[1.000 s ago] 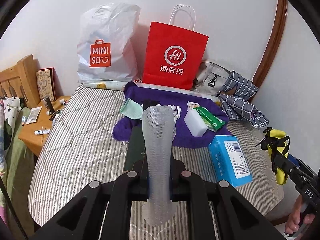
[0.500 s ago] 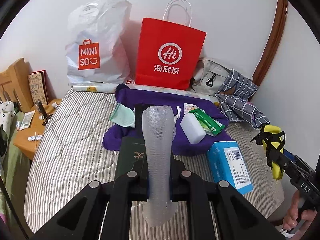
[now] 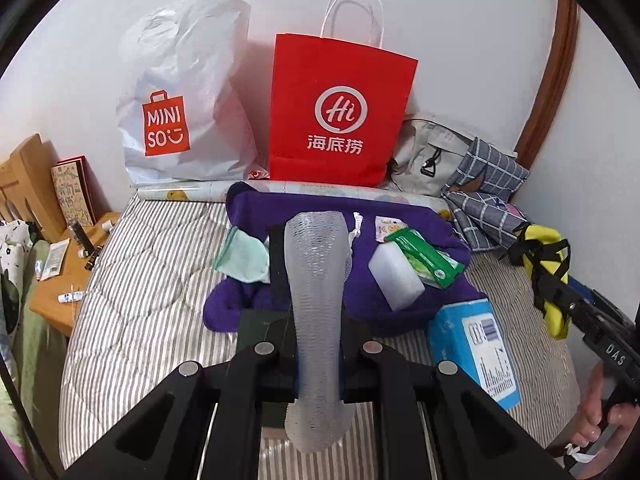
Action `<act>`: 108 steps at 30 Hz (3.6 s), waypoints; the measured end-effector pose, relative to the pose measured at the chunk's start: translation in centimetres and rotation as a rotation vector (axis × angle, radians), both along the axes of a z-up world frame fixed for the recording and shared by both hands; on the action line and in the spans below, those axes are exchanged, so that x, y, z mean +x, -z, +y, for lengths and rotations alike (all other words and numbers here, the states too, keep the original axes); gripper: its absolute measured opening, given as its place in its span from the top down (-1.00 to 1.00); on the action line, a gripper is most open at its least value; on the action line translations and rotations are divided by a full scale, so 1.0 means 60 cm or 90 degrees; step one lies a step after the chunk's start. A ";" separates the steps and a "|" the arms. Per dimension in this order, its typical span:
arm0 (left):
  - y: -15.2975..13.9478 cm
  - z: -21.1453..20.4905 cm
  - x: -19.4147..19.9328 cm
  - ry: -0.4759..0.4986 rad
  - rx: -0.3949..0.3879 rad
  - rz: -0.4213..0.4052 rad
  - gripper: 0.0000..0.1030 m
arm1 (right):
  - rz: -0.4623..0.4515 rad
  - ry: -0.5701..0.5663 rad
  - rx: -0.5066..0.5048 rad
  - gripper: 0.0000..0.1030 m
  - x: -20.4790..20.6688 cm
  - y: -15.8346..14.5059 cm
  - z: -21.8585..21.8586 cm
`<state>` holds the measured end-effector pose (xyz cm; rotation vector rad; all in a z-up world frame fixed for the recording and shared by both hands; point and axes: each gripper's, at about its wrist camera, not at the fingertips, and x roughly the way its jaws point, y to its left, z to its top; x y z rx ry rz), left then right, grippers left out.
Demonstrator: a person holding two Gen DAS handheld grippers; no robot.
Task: Organize soft objects
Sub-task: 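Carry the clear mesh bag with the left tool while the right tool carries the yellow pouch to the towel, then open both tools to drop the yellow pouch and mesh bag onto the purple towel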
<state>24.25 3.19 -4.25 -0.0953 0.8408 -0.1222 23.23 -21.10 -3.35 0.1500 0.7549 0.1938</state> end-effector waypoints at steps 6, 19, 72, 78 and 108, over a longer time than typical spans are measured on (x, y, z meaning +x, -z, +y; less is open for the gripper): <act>-0.004 0.004 0.034 -0.007 0.008 -0.004 0.77 | -0.010 0.003 -0.012 -0.02 0.039 -0.004 -0.007; 0.005 0.003 0.105 -0.012 0.006 -0.006 0.77 | 0.012 -0.007 -0.006 -0.02 0.124 0.020 -0.011; 0.168 -0.038 0.307 0.060 -0.026 0.131 0.77 | 0.189 -0.098 -0.020 -0.03 0.327 0.191 0.047; 0.178 -0.048 0.310 0.071 -0.029 0.135 0.77 | 0.212 -0.106 -0.008 -0.09 0.335 0.209 0.047; 0.153 -0.046 0.279 0.080 -0.018 0.152 -0.37 | 0.166 -0.060 -0.029 -0.66 0.272 0.151 0.054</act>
